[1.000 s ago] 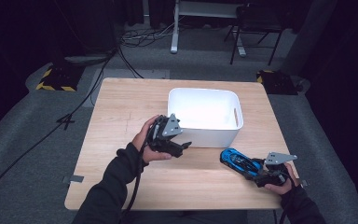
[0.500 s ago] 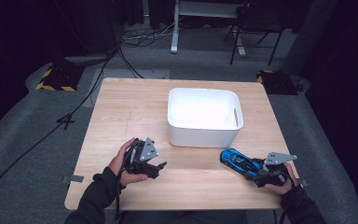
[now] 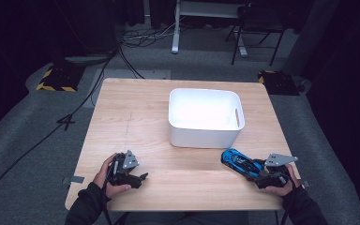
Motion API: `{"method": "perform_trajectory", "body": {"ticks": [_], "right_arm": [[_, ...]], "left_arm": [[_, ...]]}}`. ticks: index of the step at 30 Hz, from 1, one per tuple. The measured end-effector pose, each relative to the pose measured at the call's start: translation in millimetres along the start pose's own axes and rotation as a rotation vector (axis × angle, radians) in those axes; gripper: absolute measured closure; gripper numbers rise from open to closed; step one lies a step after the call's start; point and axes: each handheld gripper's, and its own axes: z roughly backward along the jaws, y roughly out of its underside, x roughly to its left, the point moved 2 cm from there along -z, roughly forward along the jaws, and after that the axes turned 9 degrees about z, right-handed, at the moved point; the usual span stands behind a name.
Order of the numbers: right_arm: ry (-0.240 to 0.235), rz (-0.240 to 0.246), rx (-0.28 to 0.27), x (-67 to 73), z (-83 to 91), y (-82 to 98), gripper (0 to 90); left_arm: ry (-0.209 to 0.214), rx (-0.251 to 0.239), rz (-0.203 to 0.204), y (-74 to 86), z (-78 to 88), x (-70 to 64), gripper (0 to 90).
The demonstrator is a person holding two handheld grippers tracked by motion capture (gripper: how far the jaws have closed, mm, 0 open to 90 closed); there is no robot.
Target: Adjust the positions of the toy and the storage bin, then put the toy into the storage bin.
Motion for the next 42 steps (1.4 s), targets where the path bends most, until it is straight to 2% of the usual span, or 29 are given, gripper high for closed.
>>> {"method": "perform_trajectory", "body": {"ticks": [1,4,5,7,13,15,17,18,22,32,35,37,42], "right_arm": [[0.0,0.0,-0.001,0.0,0.0,0.0,22.7],[-0.002,-0.002,-0.002,-0.3,0.0,0.1,22.8],[-0.003,-0.003,-0.003,-0.4,0.1,0.1,22.8],[-0.009,-0.005,-0.006,-0.8,0.1,0.1,22.9],[-0.012,-0.005,-0.006,-0.9,0.2,0.2,23.1],[-0.012,-0.005,-0.006,-0.9,0.1,0.2,23.1],[-0.011,-0.002,-0.005,-1.0,0.1,0.2,23.1],[-0.012,-0.005,-0.006,-1.0,0.2,0.2,23.1],[-0.012,-0.005,-0.007,-0.9,0.1,0.2,23.1],[-0.014,-0.005,-0.009,-1.4,0.2,0.2,23.4],[-0.016,-0.002,-0.009,-1.2,0.5,0.2,23.7],[-0.016,0.0,-0.005,-0.7,1.3,0.2,23.9],[-0.013,0.005,-0.028,-0.2,3.1,0.5,24.2]], "left_arm": [[0.035,-0.007,0.037,3.3,-1.5,0.7,16.9],[0.053,-0.027,0.068,6.9,-2.0,5.5,16.2],[0.071,-0.044,0.097,9.4,-3.3,6.4,15.9],[0.069,-0.041,0.086,9.7,-2.5,7.7,15.3],[0.07,-0.041,0.09,9.7,-3.0,7.6,14.9],[0.056,-0.043,0.083,8.9,-3.2,8.3,14.5],[0.075,-0.04,0.087,7.3,-5.3,8.4,13.7],[0.061,-0.041,0.067,6.3,-5.2,9.9,13.3],[0.071,-0.037,0.074,6.2,-5.7,9.4,13.1],[0.061,-0.039,0.07,6.1,-5.3,9.8,13.0],[0.075,-0.034,0.075,6.2,-5.8,9.3,13.0],[0.063,-0.039,0.07,5.9,-5.5,9.9,13.0],[0.062,-0.039,0.068,5.8,-5.5,10.0,13.0]]}}
